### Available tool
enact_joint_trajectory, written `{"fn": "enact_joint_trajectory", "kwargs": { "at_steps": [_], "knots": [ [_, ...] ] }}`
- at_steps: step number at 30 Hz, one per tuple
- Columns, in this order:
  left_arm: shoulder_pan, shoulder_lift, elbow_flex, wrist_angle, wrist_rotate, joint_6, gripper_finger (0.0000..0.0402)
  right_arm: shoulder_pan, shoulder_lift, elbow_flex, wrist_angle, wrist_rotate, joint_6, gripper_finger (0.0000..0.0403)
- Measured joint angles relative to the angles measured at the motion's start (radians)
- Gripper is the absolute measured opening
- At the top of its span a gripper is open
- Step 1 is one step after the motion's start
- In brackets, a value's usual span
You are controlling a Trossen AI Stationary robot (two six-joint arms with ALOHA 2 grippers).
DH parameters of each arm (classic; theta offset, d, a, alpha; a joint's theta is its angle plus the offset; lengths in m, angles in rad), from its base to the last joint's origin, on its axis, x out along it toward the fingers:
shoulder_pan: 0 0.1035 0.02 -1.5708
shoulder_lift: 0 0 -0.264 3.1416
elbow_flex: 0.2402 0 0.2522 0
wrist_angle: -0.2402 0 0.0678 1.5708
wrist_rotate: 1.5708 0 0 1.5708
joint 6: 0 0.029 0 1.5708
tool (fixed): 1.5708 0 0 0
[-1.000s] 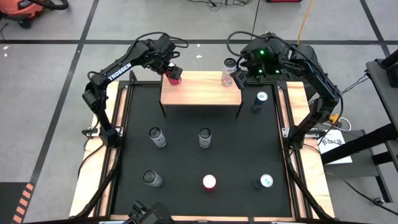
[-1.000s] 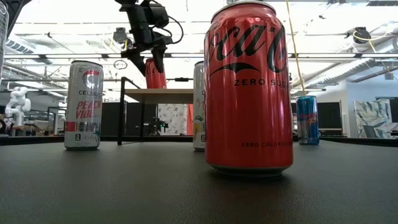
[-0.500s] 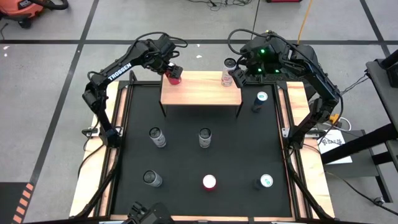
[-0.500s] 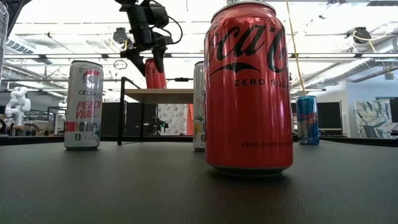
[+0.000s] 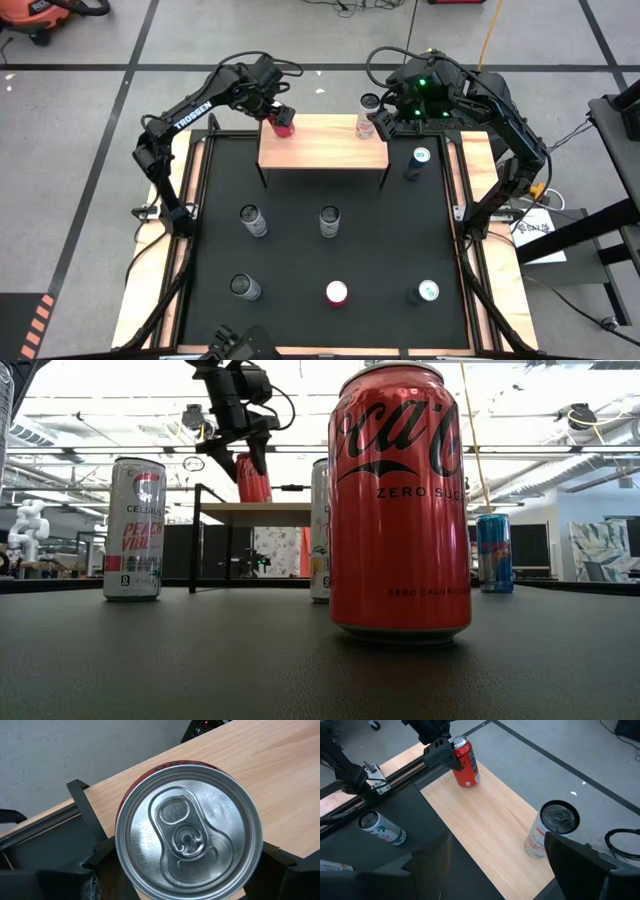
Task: Place canned beverage on shelf
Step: Put the top red soda can on the shelf
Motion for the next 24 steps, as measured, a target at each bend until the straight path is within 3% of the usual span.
{"fn": "enact_joint_trajectory", "kwargs": {
  "at_steps": [12, 24],
  "knots": [
    [-0.003, 0.000, 0.000, -0.003, -0.065, 0.024, 0.0306, 0.000, 0.000, 0.000, 0.000, 0.000, 0.000, 0.0303],
    [-0.002, 0.001, -0.001, -0.006, -0.078, 0.046, 0.0384, 0.000, 0.000, 0.000, 0.000, 0.000, 0.000, 0.0303]
  ]
}}
